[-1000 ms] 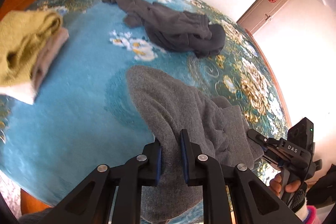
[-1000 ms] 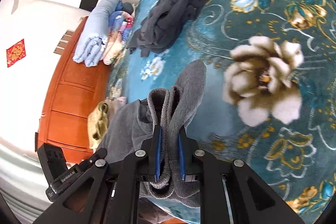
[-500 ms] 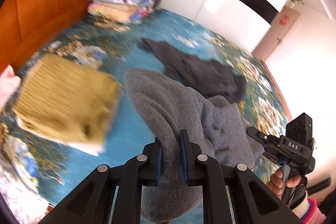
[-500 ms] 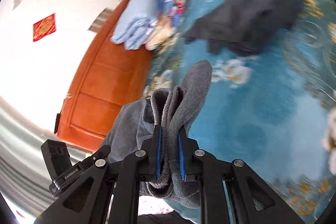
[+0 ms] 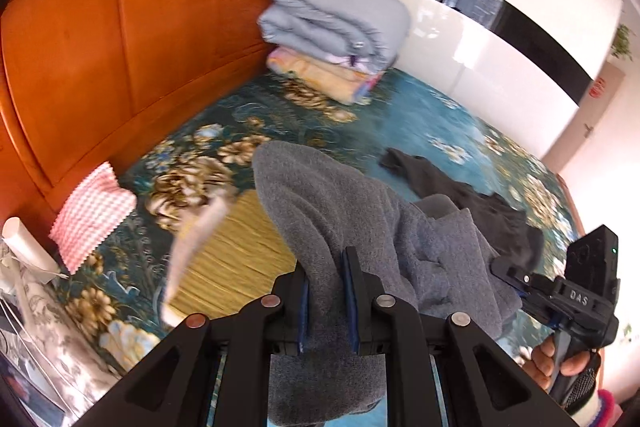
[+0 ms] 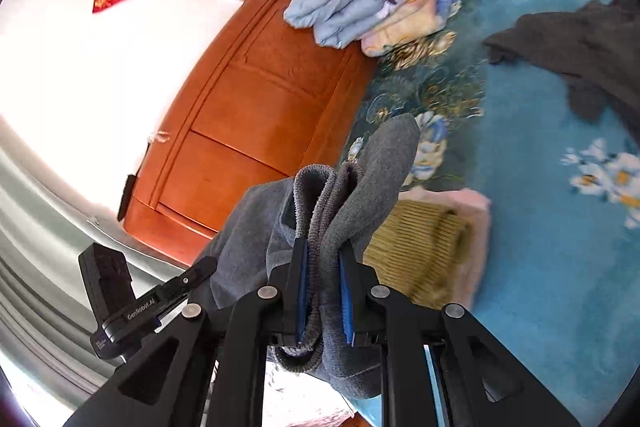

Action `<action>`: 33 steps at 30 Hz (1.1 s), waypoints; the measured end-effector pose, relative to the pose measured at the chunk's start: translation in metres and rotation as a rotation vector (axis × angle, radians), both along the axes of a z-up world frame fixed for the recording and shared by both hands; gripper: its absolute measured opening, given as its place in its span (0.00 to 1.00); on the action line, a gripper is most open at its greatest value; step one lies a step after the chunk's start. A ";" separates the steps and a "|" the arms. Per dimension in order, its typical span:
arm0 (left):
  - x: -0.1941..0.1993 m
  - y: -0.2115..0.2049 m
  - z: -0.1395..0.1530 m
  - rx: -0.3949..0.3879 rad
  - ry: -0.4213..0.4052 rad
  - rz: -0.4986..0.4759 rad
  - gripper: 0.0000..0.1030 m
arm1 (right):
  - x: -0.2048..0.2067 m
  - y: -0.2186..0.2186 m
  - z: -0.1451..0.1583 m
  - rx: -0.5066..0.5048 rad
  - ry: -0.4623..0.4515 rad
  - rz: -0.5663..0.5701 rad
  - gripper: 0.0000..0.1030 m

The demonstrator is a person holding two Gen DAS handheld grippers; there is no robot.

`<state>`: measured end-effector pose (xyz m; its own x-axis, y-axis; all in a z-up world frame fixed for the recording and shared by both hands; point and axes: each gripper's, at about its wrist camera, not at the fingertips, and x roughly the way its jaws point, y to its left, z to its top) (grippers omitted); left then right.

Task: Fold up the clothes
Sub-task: 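Carry the sweatpants with both grippers onto the stack of yellow and pink sweaters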

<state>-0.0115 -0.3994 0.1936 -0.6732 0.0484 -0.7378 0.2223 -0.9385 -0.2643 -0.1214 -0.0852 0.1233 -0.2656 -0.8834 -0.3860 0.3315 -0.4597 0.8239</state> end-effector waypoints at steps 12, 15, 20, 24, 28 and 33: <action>-0.058 -0.055 -0.106 -0.072 -0.152 -0.054 0.15 | -0.001 -0.062 -0.089 0.142 -0.068 -0.054 0.14; -0.058 -0.066 -0.115 -0.043 -0.139 -0.043 0.15 | 0.001 -0.065 -0.097 0.153 -0.065 -0.054 0.14; -0.053 -0.086 -0.097 -0.015 -0.027 -0.019 0.12 | -0.001 -0.077 -0.078 0.151 0.015 -0.036 0.14; -0.050 -0.106 -0.116 0.032 -0.057 0.032 0.11 | 0.002 -0.088 -0.082 0.191 0.040 -0.013 0.14; -0.042 -0.111 -0.143 0.044 -0.123 0.040 0.11 | 0.004 -0.074 -0.100 0.215 -0.008 -0.044 0.14; -0.029 -0.109 -0.139 0.072 -0.110 0.033 0.12 | 0.001 -0.059 -0.102 0.235 -0.049 -0.024 0.18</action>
